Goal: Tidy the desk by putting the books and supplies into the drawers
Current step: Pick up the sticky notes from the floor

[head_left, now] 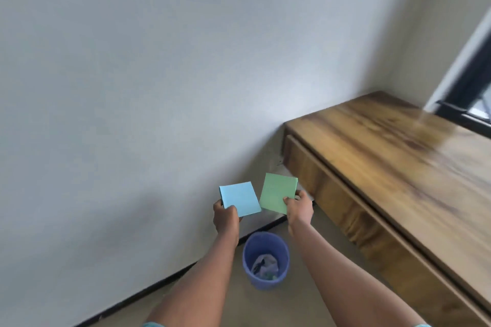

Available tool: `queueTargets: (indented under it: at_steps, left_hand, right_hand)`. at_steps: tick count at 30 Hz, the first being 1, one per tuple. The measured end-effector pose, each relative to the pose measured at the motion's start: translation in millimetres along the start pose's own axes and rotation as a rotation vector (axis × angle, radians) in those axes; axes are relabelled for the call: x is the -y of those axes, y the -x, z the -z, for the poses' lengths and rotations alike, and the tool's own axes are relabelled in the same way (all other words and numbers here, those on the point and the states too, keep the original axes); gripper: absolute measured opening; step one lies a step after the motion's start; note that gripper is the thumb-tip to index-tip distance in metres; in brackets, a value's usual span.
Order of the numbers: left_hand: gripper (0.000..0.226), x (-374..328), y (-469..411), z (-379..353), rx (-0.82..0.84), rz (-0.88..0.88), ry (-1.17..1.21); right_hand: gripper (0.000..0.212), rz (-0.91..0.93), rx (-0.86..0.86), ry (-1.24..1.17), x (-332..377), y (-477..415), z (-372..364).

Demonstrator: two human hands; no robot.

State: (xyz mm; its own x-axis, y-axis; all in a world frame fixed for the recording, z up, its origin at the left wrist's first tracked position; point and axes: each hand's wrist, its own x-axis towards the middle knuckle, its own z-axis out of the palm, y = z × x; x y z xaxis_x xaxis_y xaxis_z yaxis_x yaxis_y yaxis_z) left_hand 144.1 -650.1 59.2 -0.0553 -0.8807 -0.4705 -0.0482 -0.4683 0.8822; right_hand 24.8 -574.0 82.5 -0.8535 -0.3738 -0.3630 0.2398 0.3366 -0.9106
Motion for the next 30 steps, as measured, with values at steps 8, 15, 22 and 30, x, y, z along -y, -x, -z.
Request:
queueTargets:
  at_steps: [8, 15, 22, 30]
  left_hand:
    - [0.070, -47, 17, -175, 0.346, -0.102, -0.085]
    - [0.068, -69, 4, -285, 0.533, -0.108, -0.225]
    - [0.057, -72, -12, -339, 0.585, -0.328, -0.764]
    - [0.053, -62, -2, -329, 0.533, -0.501, -0.949]
  right_hand:
    - [0.030, 0.054, -0.327, 0.003, 62, -83, 129]
    - [0.032, -0.127, -0.453, 0.053, 75, -172, 184]
    - [0.029, -0.286, -0.506, 0.195, 76, -207, 194]
    - [0.040, -0.248, -0.526, 0.444, 83, -202, 165]
